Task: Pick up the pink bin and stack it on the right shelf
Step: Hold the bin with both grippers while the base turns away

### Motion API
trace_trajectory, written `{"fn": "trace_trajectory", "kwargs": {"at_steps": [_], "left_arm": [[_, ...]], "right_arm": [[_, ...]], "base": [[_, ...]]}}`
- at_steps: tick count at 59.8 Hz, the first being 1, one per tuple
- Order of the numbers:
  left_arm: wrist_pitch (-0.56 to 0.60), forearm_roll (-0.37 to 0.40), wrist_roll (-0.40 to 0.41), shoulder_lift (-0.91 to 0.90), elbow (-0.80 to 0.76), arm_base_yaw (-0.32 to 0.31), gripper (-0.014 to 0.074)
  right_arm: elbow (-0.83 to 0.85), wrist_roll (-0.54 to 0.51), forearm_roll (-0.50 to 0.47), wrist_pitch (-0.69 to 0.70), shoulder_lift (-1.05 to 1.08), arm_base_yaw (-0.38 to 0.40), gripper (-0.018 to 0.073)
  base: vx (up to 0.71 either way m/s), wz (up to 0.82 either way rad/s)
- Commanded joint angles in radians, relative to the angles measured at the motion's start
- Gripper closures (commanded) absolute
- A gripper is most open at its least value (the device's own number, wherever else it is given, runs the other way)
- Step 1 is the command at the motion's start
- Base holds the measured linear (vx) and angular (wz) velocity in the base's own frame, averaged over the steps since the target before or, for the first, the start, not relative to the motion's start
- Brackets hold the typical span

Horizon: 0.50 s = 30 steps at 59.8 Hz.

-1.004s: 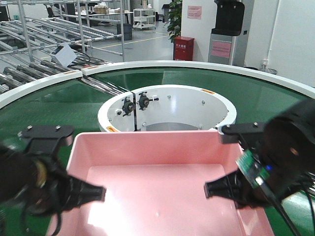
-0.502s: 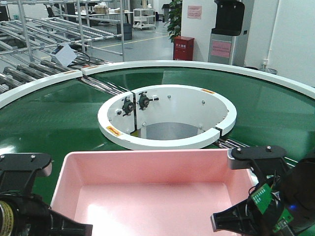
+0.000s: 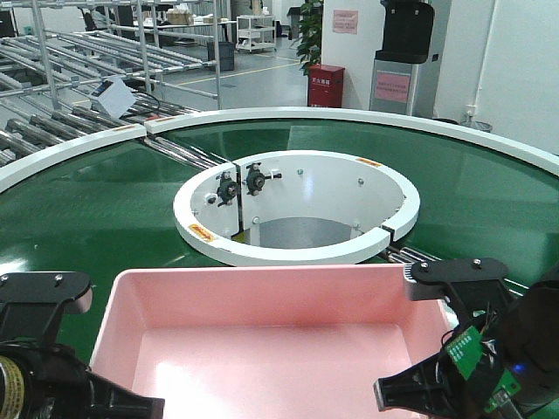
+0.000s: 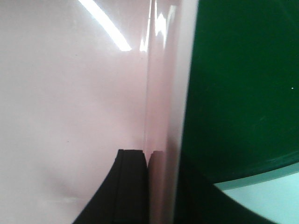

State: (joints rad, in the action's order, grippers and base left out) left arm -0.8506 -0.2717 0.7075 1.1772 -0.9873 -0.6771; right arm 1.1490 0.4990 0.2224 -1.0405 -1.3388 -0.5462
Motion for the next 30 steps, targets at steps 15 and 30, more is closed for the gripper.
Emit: {"fn": "trace_trajectory", "kwargs": {"at_steps": [15,30], "left_arm": [[0.112,0.007,-0.005,-0.039,-0.035,-0.011,0.0503],[0.112,0.007,-0.005,-0.039,-0.035,-0.011,0.0503]], "right_arm": [[0.028,-0.004,0.038,0.053,0.032,-0.002,0.0443],[0.028,-0.004,0.038,0.053,0.032,-0.002,0.0443]], "base": [[0.00,0.00],[0.00,-0.01]]}}
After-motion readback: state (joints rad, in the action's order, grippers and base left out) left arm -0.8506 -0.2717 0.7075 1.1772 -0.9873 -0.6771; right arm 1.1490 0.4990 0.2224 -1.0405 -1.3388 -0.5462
